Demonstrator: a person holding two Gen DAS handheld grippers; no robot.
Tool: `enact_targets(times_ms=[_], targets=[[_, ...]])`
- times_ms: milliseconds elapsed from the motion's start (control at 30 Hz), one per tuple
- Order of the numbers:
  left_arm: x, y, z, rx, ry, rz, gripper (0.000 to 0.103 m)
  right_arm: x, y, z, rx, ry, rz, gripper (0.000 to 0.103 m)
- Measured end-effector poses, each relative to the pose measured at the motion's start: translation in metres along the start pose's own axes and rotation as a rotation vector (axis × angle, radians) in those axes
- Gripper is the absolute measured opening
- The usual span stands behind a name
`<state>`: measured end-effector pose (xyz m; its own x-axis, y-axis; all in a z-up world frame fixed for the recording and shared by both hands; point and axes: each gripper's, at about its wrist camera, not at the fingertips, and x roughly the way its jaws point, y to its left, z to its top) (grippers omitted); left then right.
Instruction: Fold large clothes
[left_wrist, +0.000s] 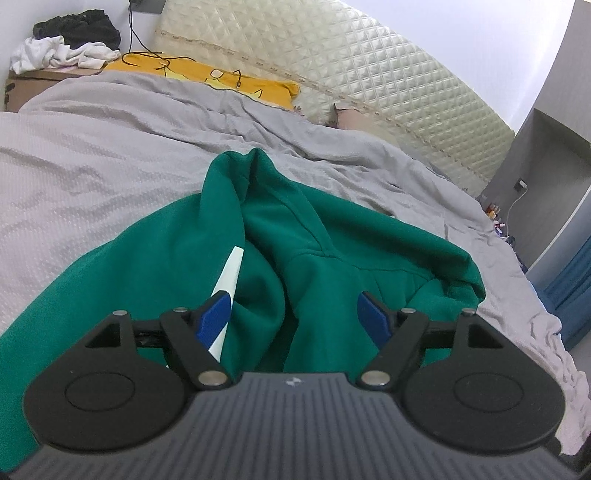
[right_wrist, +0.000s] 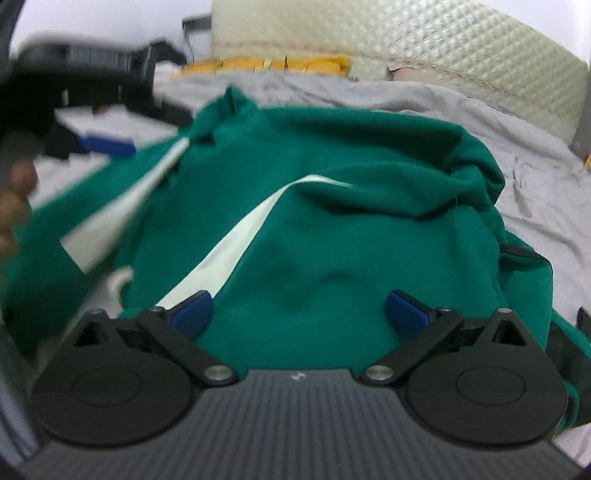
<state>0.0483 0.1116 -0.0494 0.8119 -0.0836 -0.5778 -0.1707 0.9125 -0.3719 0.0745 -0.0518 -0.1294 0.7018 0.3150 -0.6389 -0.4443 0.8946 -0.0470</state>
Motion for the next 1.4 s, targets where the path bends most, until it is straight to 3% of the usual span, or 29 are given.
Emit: enact_targets(times_ms=[67,133,167,200,233,367,500,633,767,867,1100,1200,1400], targets=[[0.001,0.000,0.000,-0.002,0.000,0.000,0.079,0.001,0.000,0.000,0.000,0.015,-0.005,0.078],[0.002,0.001,-0.001,-0.007,-0.001,0.000,0.079,-0.007,-0.005,0.002,0.027,0.010,-0.020,0.046],[0.002,0.002,-0.001,-0.011,0.000,-0.001,0.079,-0.012,-0.010,0.003,0.051,0.004,-0.010,0.039],[0.002,0.003,-0.001,-0.017,-0.001,-0.003,0.079,-0.017,-0.016,0.004,0.078,-0.007,-0.008,0.022],[0.001,0.003,-0.001,-0.021,-0.002,-0.005,0.079,-0.025,-0.022,0.005,0.104,-0.021,-0.007,0.015],[0.000,0.006,0.000,-0.031,-0.005,-0.011,0.079,-0.053,-0.044,0.009,0.192,-0.089,0.006,0.010],[-0.003,0.008,0.000,-0.044,-0.016,-0.028,0.079,-0.081,-0.073,0.019,0.271,-0.180,-0.039,0.008],[-0.007,0.010,0.001,-0.059,-0.028,-0.062,0.079,-0.111,-0.124,0.033,0.362,-0.292,-0.150,0.008],[-0.008,0.009,0.003,-0.068,-0.033,-0.096,0.079,-0.119,-0.188,0.042,0.467,-0.329,-0.311,0.008],[-0.006,0.009,0.004,-0.067,-0.030,-0.119,0.079,-0.108,-0.235,0.043,0.522,-0.301,-0.454,0.008],[-0.001,0.010,0.004,-0.064,-0.034,-0.122,0.079,-0.044,-0.323,0.033,0.711,-0.149,-0.595,0.009],[0.004,0.011,0.003,-0.059,-0.027,-0.097,0.079,-0.019,-0.331,0.019,0.730,-0.087,-0.621,0.009],[0.024,0.014,0.000,-0.088,0.004,-0.066,0.079,0.014,-0.334,-0.015,0.870,0.015,-0.582,0.012]])
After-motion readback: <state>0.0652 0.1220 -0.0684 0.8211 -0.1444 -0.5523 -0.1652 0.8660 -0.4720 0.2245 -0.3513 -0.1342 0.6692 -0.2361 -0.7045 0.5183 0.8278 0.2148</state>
